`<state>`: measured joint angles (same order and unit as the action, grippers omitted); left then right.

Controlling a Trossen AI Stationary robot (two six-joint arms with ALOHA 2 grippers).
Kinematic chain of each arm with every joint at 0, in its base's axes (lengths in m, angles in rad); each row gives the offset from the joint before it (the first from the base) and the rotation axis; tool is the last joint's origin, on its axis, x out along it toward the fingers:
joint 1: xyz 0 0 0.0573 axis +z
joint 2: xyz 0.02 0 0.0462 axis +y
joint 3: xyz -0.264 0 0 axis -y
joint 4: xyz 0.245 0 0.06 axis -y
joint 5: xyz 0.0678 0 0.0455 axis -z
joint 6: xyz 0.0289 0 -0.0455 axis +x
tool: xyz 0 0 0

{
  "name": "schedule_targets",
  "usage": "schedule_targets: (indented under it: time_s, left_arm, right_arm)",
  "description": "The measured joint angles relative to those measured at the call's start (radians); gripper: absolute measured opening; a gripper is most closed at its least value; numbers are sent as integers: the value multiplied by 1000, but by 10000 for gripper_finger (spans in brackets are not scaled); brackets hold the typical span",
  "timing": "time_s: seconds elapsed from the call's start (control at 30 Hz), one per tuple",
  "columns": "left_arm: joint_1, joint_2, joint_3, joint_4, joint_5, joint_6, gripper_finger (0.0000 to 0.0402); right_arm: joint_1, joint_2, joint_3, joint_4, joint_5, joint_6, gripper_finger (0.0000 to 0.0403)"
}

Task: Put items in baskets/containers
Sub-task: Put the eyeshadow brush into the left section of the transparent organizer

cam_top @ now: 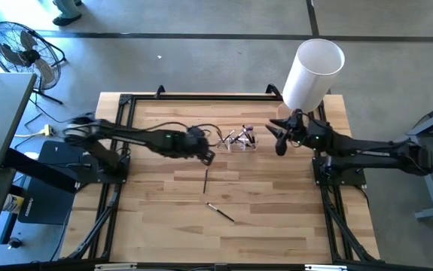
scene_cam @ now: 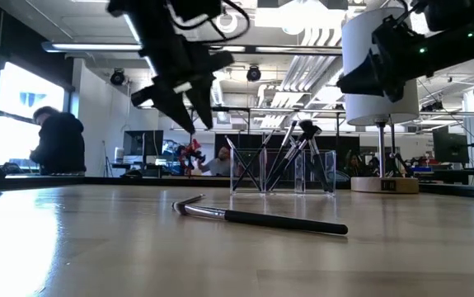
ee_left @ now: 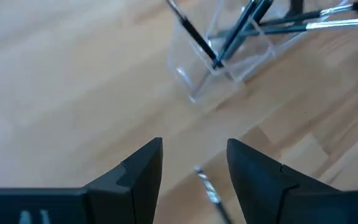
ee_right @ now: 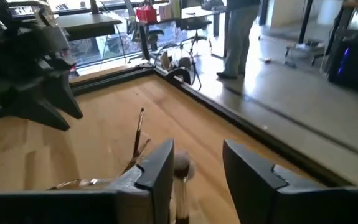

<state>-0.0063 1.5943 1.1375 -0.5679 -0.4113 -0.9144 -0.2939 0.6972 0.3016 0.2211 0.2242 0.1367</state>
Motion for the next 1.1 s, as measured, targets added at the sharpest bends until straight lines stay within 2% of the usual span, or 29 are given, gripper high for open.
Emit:
schedule_targets:
  time_s: [0.13, 0.2, 0.43, 0.8, 1.1]
  left_arm:
    - [0, 135, 114, -112, 66, -164, 177]
    - [0, 193, 148, -116, 98, -212, 177]
    - [0, 324, 197, -102, 196, -318, 177]
    - [-2, 422, 200, -96, 126, -399, 177]
    - [-2, 428, 198, -86, 90, -407, 177]
  right_arm:
    - [23, -99, 0, -143, -14, 44, 111]
    - [34, -134, 0, -196, -32, 45, 102]
    - [61, -170, -2, -226, -56, 40, 85]
    - [61, -168, -2, -238, -82, 39, 85]
    - [61, -168, -2, -242, -85, 39, 86]
